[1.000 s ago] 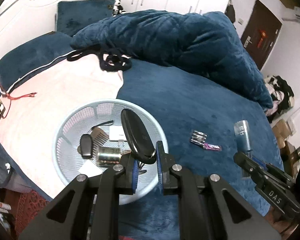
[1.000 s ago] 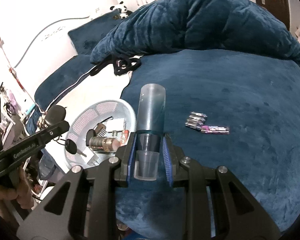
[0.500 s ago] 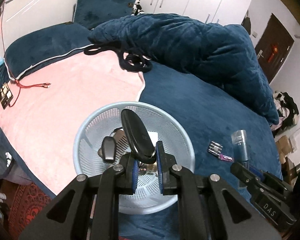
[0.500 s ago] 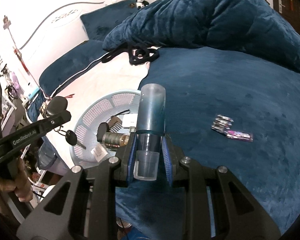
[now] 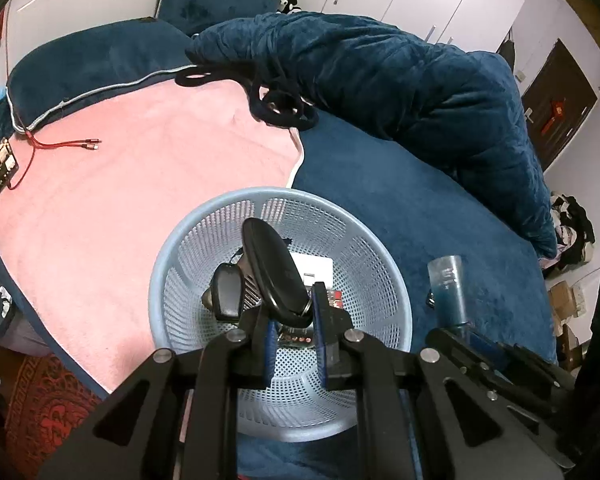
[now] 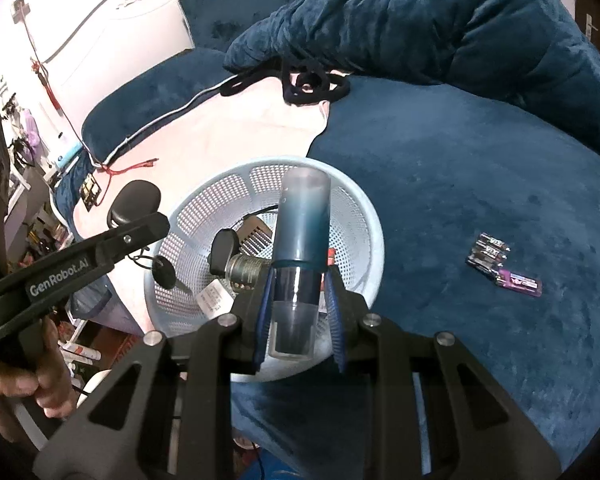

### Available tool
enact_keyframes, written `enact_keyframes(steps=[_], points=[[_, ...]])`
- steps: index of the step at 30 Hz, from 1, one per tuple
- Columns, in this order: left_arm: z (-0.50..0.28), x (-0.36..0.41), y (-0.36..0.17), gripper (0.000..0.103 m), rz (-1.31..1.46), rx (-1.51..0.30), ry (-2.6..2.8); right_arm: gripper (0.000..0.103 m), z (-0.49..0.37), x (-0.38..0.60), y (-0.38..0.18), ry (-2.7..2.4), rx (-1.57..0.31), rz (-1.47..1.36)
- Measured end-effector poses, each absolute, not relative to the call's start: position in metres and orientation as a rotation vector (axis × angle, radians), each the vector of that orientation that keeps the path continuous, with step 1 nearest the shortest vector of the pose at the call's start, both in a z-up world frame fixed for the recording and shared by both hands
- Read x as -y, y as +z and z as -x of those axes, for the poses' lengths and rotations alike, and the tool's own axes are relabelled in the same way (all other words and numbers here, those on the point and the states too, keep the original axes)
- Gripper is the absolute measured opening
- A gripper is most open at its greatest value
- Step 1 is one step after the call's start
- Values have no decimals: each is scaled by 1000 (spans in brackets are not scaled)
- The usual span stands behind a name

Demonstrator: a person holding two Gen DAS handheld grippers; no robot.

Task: Organize rigid objects
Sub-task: 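Carry the black car key and clear tube over the basket with both tools, then open both tools to drop the car key and tube into the basket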

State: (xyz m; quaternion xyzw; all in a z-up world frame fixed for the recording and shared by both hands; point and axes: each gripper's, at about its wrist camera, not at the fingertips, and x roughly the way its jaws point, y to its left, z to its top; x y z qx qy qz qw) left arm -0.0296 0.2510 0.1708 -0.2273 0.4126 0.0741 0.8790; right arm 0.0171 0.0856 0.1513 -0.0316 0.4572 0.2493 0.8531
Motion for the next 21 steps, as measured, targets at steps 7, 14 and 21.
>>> enact_keyframes(steps=[7, 14, 21], points=[[21, -255, 153, 14, 485, -893, 154, 26, -24, -92, 143, 515, -983, 72], [14, -254, 140, 14, 499, -916, 137, 26, -31, -96, 131, 509, -1011, 73], [7, -246, 135, 16, 488, -934, 123, 26, -35, -97, 123, 498, -1028, 70]])
